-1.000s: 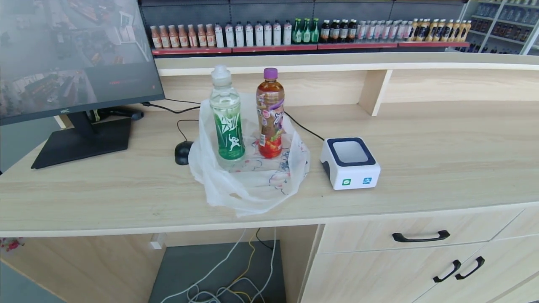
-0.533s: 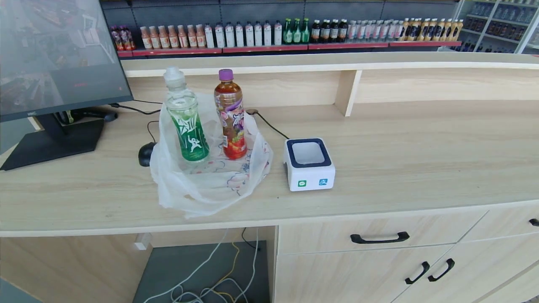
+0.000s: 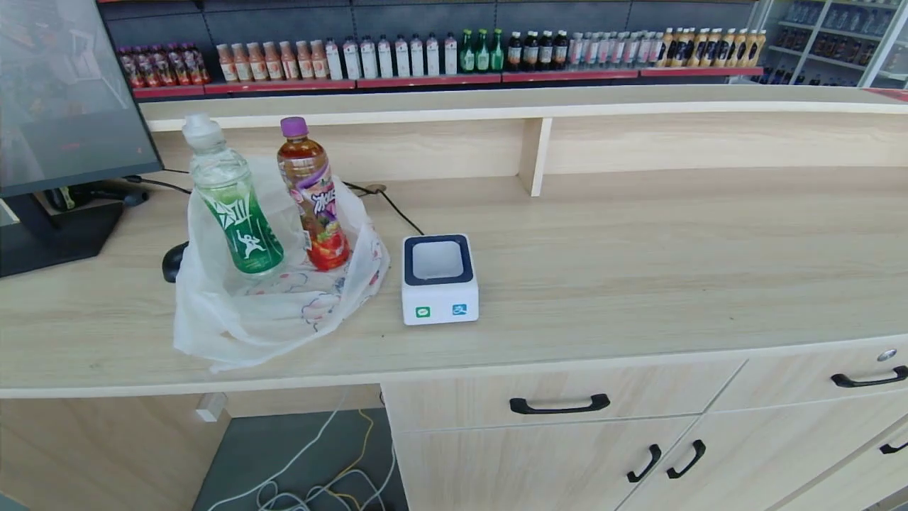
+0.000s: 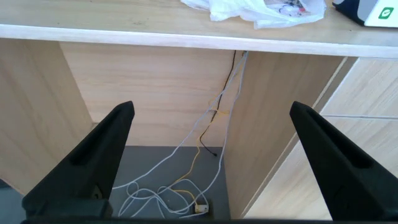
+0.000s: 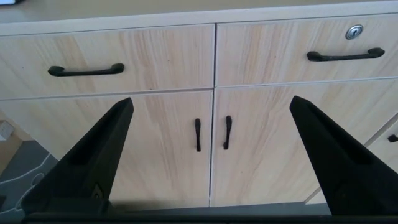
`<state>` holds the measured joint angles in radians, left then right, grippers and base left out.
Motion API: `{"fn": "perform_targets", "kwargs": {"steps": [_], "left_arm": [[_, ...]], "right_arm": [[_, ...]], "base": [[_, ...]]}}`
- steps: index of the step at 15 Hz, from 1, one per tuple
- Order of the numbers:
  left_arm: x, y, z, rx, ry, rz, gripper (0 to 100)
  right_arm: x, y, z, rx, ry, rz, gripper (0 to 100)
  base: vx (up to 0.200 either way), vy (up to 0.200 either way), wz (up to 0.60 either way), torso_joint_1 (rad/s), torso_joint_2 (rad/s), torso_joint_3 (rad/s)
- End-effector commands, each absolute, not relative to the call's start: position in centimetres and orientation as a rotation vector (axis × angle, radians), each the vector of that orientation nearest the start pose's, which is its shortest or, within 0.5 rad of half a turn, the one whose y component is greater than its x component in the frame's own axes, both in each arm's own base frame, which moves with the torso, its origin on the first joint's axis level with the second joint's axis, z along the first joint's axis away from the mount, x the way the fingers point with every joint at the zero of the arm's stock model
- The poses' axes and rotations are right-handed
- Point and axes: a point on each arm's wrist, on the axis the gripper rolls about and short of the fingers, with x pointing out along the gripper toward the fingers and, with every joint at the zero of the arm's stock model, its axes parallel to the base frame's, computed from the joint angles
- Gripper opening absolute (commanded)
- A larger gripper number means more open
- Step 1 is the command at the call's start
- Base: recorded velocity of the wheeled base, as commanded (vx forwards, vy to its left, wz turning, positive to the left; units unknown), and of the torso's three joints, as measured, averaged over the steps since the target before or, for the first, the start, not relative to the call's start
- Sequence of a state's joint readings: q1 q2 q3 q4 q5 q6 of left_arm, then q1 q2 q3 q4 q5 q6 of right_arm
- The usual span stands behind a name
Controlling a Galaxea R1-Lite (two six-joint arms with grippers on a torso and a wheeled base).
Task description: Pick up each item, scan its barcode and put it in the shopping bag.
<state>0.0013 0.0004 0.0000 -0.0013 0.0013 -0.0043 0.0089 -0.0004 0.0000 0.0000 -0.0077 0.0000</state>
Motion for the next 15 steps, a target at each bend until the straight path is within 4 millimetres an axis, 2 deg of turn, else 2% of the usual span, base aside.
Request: {"fn": "perform_targets", "kwargs": {"steps": [1, 15], "left_arm": [[-2.28, 0.0, 7.56, -0.005, -0.002, 0.003, 100], [-2.28, 0.0, 7.56, 0.006, -0.002, 0.003, 100]], "right_arm": [[-2.28, -0.04, 7.55, 0.0, 0.0, 0.002, 100], [-2.28, -0.04, 7.55, 0.002, 0.0, 0.002, 100]], "base": [[0.0, -0.2, 0.0, 0.007, 0.0, 0.002], [0.0, 0.0, 0.0, 0.0, 0.0, 0.0]]}}
